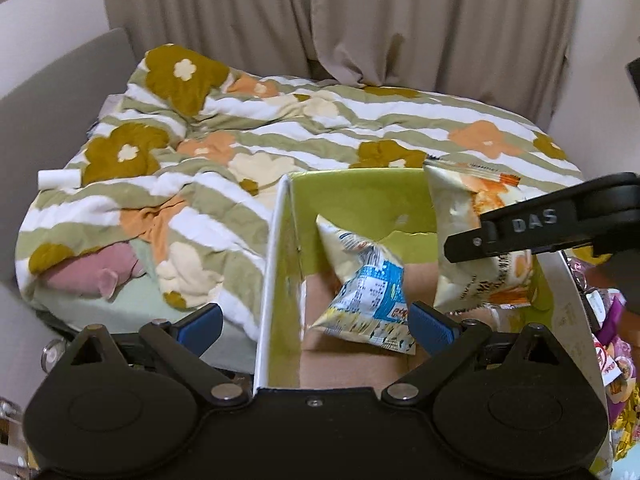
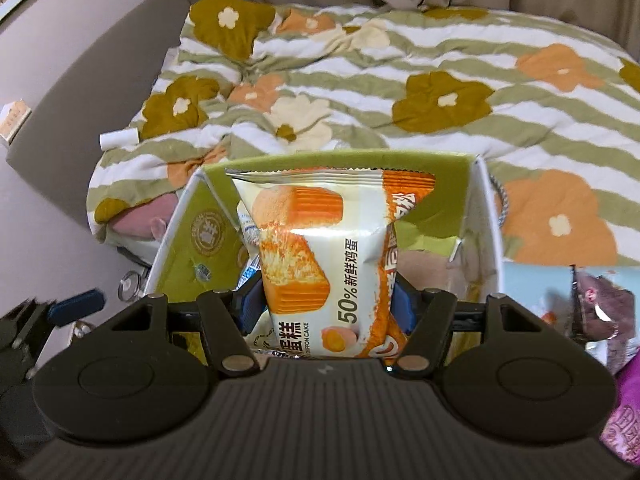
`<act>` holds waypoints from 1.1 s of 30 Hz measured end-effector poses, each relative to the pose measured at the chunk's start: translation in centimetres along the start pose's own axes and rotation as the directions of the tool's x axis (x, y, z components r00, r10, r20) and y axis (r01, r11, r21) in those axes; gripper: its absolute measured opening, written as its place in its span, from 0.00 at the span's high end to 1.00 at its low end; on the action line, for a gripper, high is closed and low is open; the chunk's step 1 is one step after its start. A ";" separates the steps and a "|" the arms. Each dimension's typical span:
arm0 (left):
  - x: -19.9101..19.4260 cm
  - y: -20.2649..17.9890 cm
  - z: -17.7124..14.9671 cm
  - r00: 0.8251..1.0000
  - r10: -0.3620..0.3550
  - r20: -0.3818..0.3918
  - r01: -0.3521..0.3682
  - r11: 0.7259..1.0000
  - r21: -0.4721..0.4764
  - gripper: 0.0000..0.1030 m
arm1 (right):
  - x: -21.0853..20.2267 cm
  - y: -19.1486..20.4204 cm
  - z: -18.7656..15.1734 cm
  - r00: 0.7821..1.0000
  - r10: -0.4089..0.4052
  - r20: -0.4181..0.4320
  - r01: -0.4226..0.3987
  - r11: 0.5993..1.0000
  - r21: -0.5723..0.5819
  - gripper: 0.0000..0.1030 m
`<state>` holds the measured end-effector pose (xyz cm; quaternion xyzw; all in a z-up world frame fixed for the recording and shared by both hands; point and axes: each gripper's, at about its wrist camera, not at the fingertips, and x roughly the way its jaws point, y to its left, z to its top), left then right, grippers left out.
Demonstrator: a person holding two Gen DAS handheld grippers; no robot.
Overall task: Organize snacks
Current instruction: 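Carry both bags into the cardboard box and open both tools, then withdraw both tools from the box back toward the snack pile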
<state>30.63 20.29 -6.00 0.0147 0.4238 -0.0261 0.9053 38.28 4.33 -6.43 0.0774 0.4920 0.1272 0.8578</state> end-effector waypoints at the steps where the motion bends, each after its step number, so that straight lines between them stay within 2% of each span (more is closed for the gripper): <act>1: 0.0 0.0 -0.1 1.000 0.006 -0.002 -0.006 1.000 -0.006 0.02 | 0.4 0.0 0.1 1.000 -0.002 -0.006 0.002 1.000 -0.004 0.24; 5: -0.1 -0.2 -0.2 1.000 0.018 -0.004 -0.018 1.000 -0.017 0.02 | 2.0 -0.5 0.2 1.000 -0.015 -0.027 0.015 1.000 -0.012 0.22; 7: -0.1 -0.1 -0.2 1.000 0.027 -0.001 -0.027 0.999 -0.023 0.02 | 2.4 -0.7 0.3 0.999 -0.025 -0.020 0.025 0.999 -0.027 0.11; 8: -0.1 -0.2 -0.3 1.000 0.030 0.000 -0.030 0.999 -0.027 0.02 | 2.4 -0.8 0.2 1.000 -0.027 -0.008 0.027 0.999 -0.035 0.00; 15: -0.8 -0.2 -0.9 0.999 0.048 0.007 -0.048 0.997 -0.053 0.02 | 1.2 -1.3 -1.2 0.996 -0.051 0.076 0.057 0.995 -0.082 0.00; 20: -1.8 -0.1 -0.9 0.998 0.053 0.020 -0.051 0.996 -0.067 0.02 | -0.3 -1.2 -1.7 0.997 -0.046 0.070 0.052 0.994 -0.093 0.00; 24: -3.3 -0.1 -0.7 0.997 0.070 0.040 -0.067 0.995 -0.068 0.02 | -1.9 -0.1 -2.0 0.992 -0.107 0.068 0.114 0.988 -0.108 0.00; 30: -6.5 0.0 -0.7 0.993 0.073 0.092 -0.068 0.996 -0.056 0.02 | -5.8 1.4 -3.6 0.979 -0.129 0.158 0.152 0.977 -0.148 0.00; 33: -8.1 -0.1 -0.9 0.992 0.053 0.116 -0.048 0.998 -0.048 0.02 | -7.9 1.7 -4.5 0.971 -0.131 0.200 0.157 0.980 -0.121 0.00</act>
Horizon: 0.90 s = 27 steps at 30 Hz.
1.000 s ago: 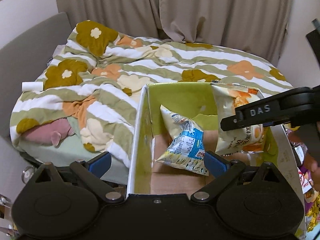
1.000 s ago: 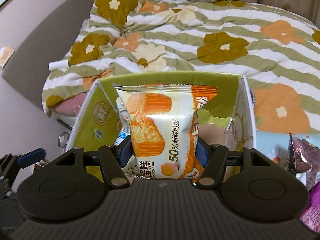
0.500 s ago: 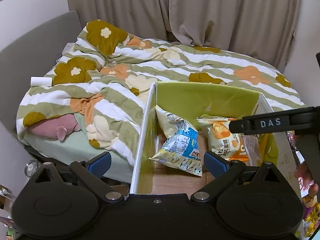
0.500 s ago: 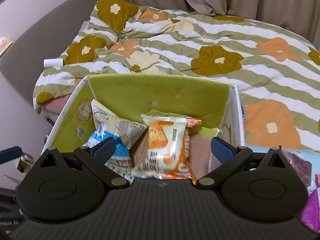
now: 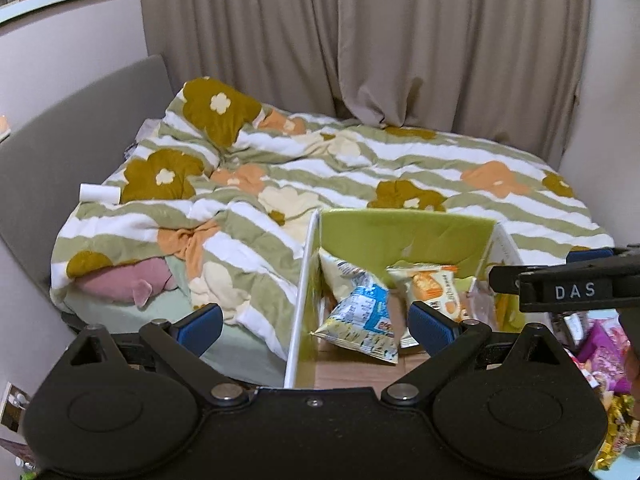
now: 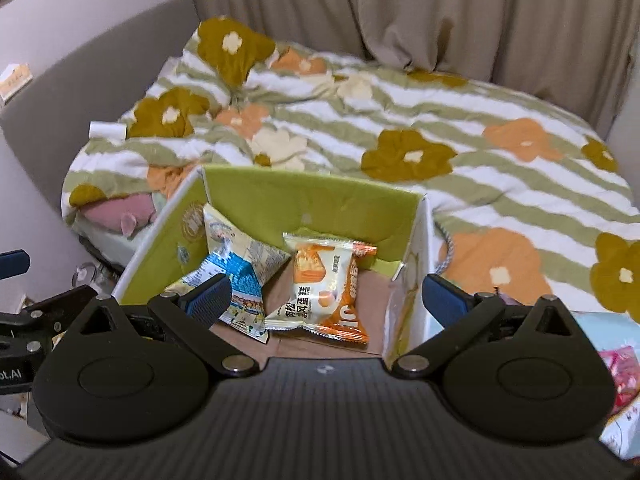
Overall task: Organize snacks
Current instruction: 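Withdraw both tools from the box back toward the snack pile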
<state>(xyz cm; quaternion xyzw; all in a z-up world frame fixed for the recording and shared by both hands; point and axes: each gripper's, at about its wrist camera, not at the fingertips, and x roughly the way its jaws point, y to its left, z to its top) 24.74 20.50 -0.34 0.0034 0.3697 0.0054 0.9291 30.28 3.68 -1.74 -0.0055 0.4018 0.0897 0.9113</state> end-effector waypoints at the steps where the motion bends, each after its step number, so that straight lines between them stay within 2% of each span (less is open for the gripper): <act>1: -0.4 -0.1 0.0 1.000 -0.011 0.009 0.011 1.000 0.004 0.02 | -0.7 0.0 -0.2 1.000 0.000 0.010 0.000 1.000 0.011 0.00; 5: -2.1 -0.8 -0.5 0.998 -0.057 0.040 0.056 0.998 0.030 0.02 | -3.7 -0.3 -1.9 0.998 -0.029 0.051 0.026 0.999 0.045 0.00; 9: -3.5 -2.4 -1.3 0.992 -0.117 0.051 0.113 0.991 0.066 0.02 | -6.5 -1.1 -3.8 0.997 -0.066 0.039 0.063 0.995 0.077 0.00; 14: -5.4 -5.0 -2.5 0.972 -0.229 0.056 0.222 0.969 0.108 0.02 | -10.4 -2.9 -6.2 0.993 -0.084 0.083 0.075 0.991 0.111 0.00; 20: -6.8 -9.2 -4.5 0.954 -0.297 0.027 0.289 0.943 0.163 0.02 | -14.1 -6.6 -9.2 0.984 -0.150 0.096 0.135 0.980 0.148 0.00; 27: -7.3 -14.8 -7.9 0.942 -0.329 -0.059 0.335 0.931 0.146 0.02 | -17.4 -12.6 -13.5 0.976 -0.189 0.106 0.167 0.968 0.190 0.00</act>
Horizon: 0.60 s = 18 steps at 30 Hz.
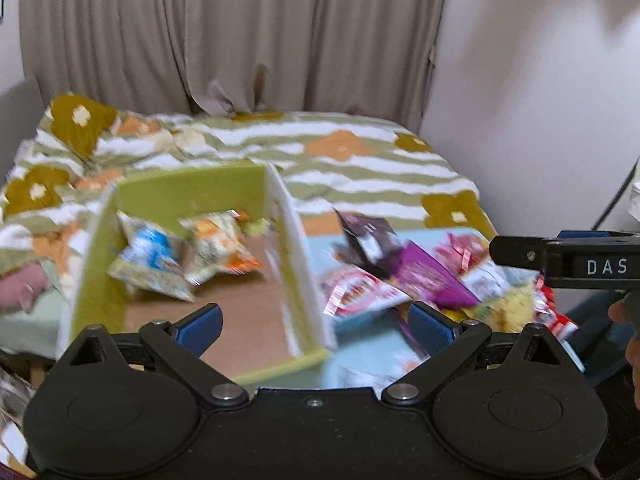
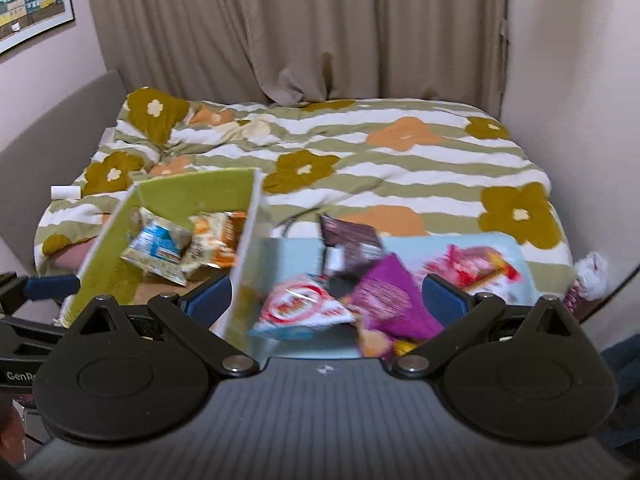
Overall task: Organize snacks
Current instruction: 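Withdraw both tools from the box back toward the snack pile, then grasp the grey printed bag with left tool while right tool grasps the yellow lemon-print bag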
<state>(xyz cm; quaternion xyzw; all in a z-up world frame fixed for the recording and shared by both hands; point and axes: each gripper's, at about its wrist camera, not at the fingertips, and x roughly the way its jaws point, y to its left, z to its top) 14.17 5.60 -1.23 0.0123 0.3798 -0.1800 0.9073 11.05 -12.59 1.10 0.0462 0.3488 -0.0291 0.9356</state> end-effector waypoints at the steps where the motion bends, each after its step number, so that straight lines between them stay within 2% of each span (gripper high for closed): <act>1: 0.4 -0.9 -0.4 1.000 -0.004 -0.016 0.004 1.000 -0.003 0.02 | -0.2 -0.9 -0.3 1.000 -0.010 0.000 0.010 1.000 -0.006 0.00; 9: 3.6 -6.8 -3.5 0.993 0.005 -0.115 -0.006 1.000 -0.010 0.02 | -0.4 -6.9 -4.0 0.999 -0.039 -0.020 0.038 0.999 -0.021 0.00; 12: 5.2 -8.8 -4.9 0.989 0.041 -0.140 -0.041 0.999 0.008 0.02 | 0.4 -8.5 -5.3 0.998 -0.047 -0.029 0.046 0.998 -0.043 0.00; 18: 9.0 -11.0 -7.6 0.974 0.112 -0.195 -0.108 0.994 0.028 0.02 | 2.8 -11.5 -7.5 0.997 -0.013 -0.082 0.011 0.999 -0.031 0.00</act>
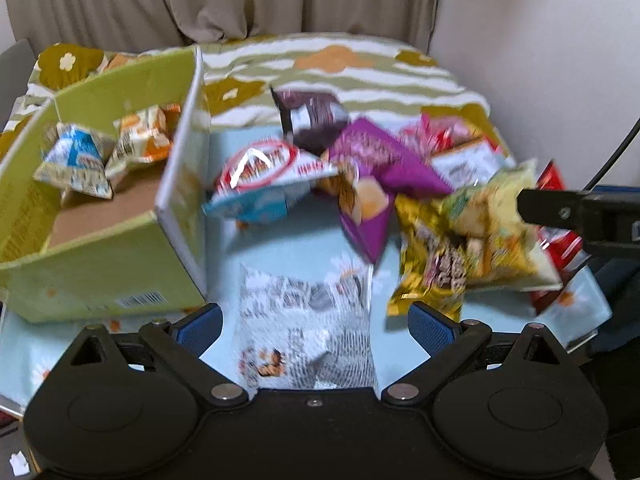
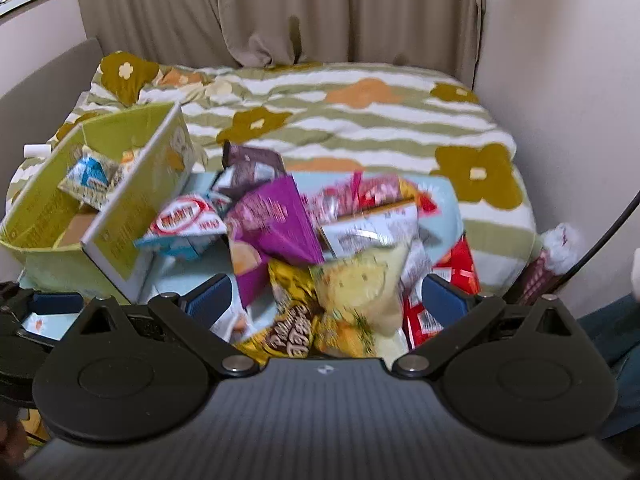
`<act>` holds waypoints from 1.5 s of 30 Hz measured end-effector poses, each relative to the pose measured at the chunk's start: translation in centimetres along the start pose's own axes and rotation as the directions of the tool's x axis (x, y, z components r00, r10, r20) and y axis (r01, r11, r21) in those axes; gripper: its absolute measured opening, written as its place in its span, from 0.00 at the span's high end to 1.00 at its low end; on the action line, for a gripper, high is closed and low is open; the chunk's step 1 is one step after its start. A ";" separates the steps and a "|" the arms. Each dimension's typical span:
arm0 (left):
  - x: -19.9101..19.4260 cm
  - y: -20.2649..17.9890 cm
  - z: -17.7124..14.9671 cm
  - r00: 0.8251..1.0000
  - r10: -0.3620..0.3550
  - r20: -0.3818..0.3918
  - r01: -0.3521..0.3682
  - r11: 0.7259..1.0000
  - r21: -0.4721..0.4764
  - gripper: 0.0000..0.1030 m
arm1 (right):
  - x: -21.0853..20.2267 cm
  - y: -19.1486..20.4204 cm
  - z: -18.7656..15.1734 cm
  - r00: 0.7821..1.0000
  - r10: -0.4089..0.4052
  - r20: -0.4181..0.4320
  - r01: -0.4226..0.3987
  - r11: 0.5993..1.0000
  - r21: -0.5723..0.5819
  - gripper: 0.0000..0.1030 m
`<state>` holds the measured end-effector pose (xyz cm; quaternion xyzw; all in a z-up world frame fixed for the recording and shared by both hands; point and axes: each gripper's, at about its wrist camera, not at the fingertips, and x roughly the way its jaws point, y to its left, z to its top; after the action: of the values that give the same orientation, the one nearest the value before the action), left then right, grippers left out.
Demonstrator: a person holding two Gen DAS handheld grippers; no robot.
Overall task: Organize snacks
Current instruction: 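Grasp the grey printed bag with left tool while right tool grasps the yellow lemon-print bag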
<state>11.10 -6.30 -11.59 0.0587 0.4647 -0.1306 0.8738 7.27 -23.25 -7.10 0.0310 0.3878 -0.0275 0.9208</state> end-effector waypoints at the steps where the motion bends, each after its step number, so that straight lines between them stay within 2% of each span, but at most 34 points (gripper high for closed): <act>1: 0.8 -0.3 -0.3 1.000 0.015 -0.008 -0.015 1.000 0.002 0.02 | 0.6 -0.3 -0.3 1.000 0.003 -0.007 -0.003 1.000 -0.001 0.00; 9: 6.1 -2.4 -1.8 0.985 0.163 -0.057 -0.158 0.983 0.090 0.02 | 3.6 -1.3 -1.9 0.999 0.022 -0.024 -0.023 0.999 -0.041 0.00; 17: 8.5 -3.2 -2.4 0.972 0.225 -0.072 -0.212 0.966 0.146 0.03 | 5.5 -1.7 -2.4 0.999 0.027 -0.029 -0.029 0.997 -0.070 0.00; 19: 8.8 -3.1 -2.5 0.969 0.240 -0.066 -0.227 0.961 0.158 0.08 | 6.0 -1.8 -2.4 0.999 0.027 -0.035 -0.030 0.997 -0.071 0.00; 24: 8.6 -2.6 -2.2 0.969 0.241 -0.060 -0.228 0.958 0.173 0.19 | 6.8 -1.9 -2.5 0.999 0.034 -0.043 -0.036 0.997 -0.064 0.00; 29: 8.8 -2.1 -2.0 0.969 0.239 -0.056 -0.226 0.959 0.171 0.26 | 7.7 -2.1 -2.6 0.998 0.037 -0.044 -0.040 0.997 -0.068 0.00; 36: 8.2 -2.4 -2.0 0.969 0.243 -0.046 -0.233 0.960 0.154 0.29 | 8.4 -2.1 -2.5 0.999 0.029 -0.034 -0.033 0.993 -0.111 0.07; 41: 7.1 -2.9 -2.1 0.968 0.248 -0.032 -0.242 0.961 0.135 0.33 | 8.7 -1.7 -2.8 1.000 0.019 -0.024 -0.022 0.987 -0.160 0.07; 45: 6.3 -2.8 -2.2 0.967 0.255 -0.023 -0.250 0.960 0.122 0.33 | 8.8 -1.1 -3.3 1.000 -0.009 -0.011 0.006 0.974 -0.228 0.15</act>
<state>11.92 -9.54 -17.99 0.1715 0.4618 -0.0440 0.8691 10.99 -24.28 -15.74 -0.0762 0.3941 0.0139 0.9158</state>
